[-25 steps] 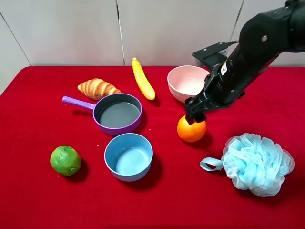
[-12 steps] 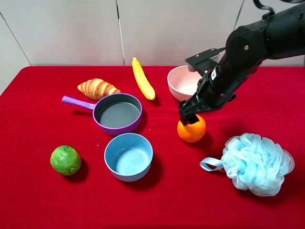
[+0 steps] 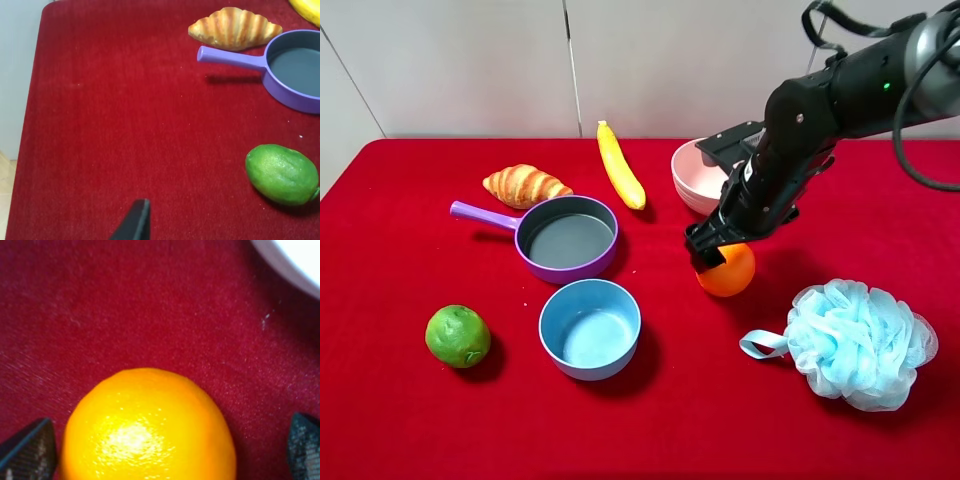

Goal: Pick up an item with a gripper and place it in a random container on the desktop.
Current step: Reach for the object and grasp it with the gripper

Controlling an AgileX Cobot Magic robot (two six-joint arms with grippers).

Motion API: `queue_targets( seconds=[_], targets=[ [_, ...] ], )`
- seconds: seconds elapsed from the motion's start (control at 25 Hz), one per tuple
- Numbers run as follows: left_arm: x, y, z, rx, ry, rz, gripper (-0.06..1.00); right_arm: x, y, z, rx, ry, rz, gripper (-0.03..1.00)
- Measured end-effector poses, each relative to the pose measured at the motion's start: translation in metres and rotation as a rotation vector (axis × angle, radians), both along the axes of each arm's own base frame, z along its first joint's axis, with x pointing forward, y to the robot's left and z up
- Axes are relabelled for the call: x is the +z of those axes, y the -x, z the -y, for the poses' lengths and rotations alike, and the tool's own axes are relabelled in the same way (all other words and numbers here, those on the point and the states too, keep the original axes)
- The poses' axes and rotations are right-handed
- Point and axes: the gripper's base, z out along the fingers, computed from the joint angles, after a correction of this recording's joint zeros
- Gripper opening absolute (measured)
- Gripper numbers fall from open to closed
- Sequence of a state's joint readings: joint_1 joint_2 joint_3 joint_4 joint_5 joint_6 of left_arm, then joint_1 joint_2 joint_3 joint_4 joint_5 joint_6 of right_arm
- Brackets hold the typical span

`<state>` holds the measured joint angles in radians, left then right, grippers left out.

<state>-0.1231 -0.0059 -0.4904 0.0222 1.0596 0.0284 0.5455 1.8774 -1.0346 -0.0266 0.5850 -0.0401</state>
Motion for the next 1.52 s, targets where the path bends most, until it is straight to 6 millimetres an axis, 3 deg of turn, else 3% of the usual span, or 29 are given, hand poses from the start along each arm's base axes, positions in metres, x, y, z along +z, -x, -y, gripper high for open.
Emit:
queue_targets(
  seconds=[0.52, 1.0, 1.2, 1.52],
  targets=[
    [0.0, 0.0, 0.0, 0.0, 0.0, 0.0, 0.99, -0.026, 0.0, -0.001, -0.006, 0.03, -0.061, 0.69],
    [0.0, 0.0, 0.0, 0.0, 0.0, 0.0, 0.99, -0.029, -0.002, -0.002, -0.008, 0.021, -0.051, 0.69],
    [0.0, 0.0, 0.0, 0.0, 0.0, 0.0, 0.99, -0.029, -0.002, -0.002, -0.009, 0.021, -0.051, 0.55],
    [0.0, 0.0, 0.0, 0.0, 0.0, 0.0, 0.99, -0.029, -0.002, -0.002, -0.011, 0.019, -0.052, 0.55]
  ],
)
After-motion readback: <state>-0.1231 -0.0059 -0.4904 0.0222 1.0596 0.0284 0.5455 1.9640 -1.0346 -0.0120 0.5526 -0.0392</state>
